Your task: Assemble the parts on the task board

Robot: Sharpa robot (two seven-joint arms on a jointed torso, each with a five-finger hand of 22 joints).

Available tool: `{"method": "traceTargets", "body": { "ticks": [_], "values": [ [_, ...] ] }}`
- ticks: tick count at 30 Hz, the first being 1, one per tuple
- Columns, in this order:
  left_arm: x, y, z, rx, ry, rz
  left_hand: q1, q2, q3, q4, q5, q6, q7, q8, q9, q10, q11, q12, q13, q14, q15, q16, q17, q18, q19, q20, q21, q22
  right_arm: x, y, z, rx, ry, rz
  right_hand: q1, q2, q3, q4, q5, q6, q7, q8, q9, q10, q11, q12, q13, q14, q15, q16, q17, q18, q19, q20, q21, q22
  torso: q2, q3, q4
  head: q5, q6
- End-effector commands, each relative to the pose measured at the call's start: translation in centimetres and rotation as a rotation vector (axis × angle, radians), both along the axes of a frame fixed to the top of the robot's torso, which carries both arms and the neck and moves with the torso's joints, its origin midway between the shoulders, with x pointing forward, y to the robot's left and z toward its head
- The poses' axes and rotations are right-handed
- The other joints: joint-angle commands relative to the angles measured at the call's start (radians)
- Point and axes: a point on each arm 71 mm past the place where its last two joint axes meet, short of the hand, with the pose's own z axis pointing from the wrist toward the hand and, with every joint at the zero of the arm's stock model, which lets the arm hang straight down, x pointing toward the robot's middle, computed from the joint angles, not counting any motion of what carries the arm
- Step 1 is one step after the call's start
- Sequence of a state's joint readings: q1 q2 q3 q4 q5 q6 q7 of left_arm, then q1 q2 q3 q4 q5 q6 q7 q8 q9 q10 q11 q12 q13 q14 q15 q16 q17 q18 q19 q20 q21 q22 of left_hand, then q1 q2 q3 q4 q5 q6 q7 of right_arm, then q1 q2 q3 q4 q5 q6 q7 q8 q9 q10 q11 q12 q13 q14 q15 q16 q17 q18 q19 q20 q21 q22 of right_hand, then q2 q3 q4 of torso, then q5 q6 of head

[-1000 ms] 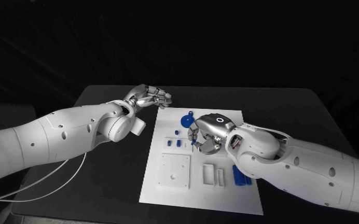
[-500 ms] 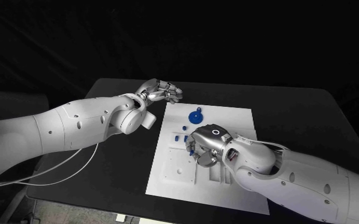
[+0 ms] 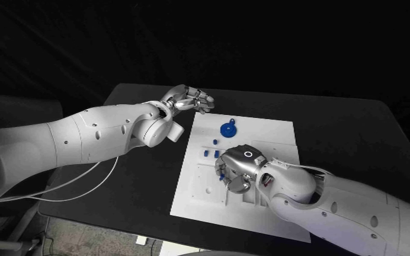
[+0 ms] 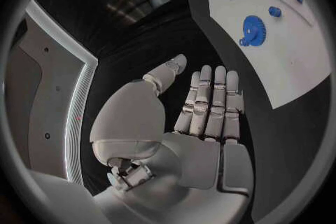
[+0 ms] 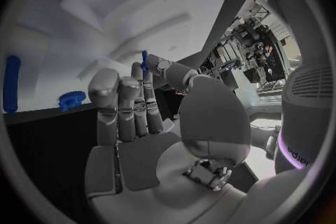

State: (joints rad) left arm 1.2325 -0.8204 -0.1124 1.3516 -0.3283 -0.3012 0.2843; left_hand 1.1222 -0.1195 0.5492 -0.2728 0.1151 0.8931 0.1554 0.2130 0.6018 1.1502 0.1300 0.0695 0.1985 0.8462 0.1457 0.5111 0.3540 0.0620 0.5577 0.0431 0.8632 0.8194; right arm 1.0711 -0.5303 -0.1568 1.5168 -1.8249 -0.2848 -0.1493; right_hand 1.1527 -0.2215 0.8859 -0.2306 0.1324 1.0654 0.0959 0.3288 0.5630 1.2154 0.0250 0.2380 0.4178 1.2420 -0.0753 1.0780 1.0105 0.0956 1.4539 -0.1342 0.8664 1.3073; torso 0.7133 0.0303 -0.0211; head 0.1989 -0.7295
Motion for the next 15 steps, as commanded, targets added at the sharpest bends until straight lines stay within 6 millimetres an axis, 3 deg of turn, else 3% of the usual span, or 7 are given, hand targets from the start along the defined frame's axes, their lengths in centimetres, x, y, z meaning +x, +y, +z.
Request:
{"method": "traceTargets", "body": {
  "ticks": [1,15],
  "values": [
    [0.01,-0.16,0.15,-0.012,-0.007,-0.007,-0.007,0.003,-0.004,-0.002,0.004,0.004,0.006,0.004,-0.001,0.003,0.005,0.000,-0.002,0.007,0.002,-0.007,0.001,0.015,0.001,0.004,-0.005,0.001,-0.11,0.07,-0.25,-0.028,0.002,0.011,-0.006,0.006,0.000,-0.004,0.006,0.004,0.002,0.007,0.001,0.078,0.003,-0.006,0.001,-0.003,-0.006,0.000,0.001,0.166,0.001,-0.006,0.007,0.019,0.000,0.0001,0.0000,0.002,-0.004],
    [0.03,-0.18,0.12,-0.012,-0.004,-0.009,-0.008,0.002,-0.004,-0.001,0.004,0.003,0.006,0.004,-0.002,0.003,0.005,0.000,-0.003,0.006,0.003,-0.009,0.002,0.015,0.001,0.005,-0.006,0.001,-0.31,0.28,-0.71,-0.037,0.007,0.016,-0.007,0.008,-0.001,-0.005,0.007,0.004,0.002,0.006,0.002,0.078,0.003,-0.007,0.002,-0.003,-0.006,0.000,0.001,0.166,0.001,-0.006,0.007,0.019,0.000,0.0004,-0.0003,0.004,-0.011]
  ]
}}
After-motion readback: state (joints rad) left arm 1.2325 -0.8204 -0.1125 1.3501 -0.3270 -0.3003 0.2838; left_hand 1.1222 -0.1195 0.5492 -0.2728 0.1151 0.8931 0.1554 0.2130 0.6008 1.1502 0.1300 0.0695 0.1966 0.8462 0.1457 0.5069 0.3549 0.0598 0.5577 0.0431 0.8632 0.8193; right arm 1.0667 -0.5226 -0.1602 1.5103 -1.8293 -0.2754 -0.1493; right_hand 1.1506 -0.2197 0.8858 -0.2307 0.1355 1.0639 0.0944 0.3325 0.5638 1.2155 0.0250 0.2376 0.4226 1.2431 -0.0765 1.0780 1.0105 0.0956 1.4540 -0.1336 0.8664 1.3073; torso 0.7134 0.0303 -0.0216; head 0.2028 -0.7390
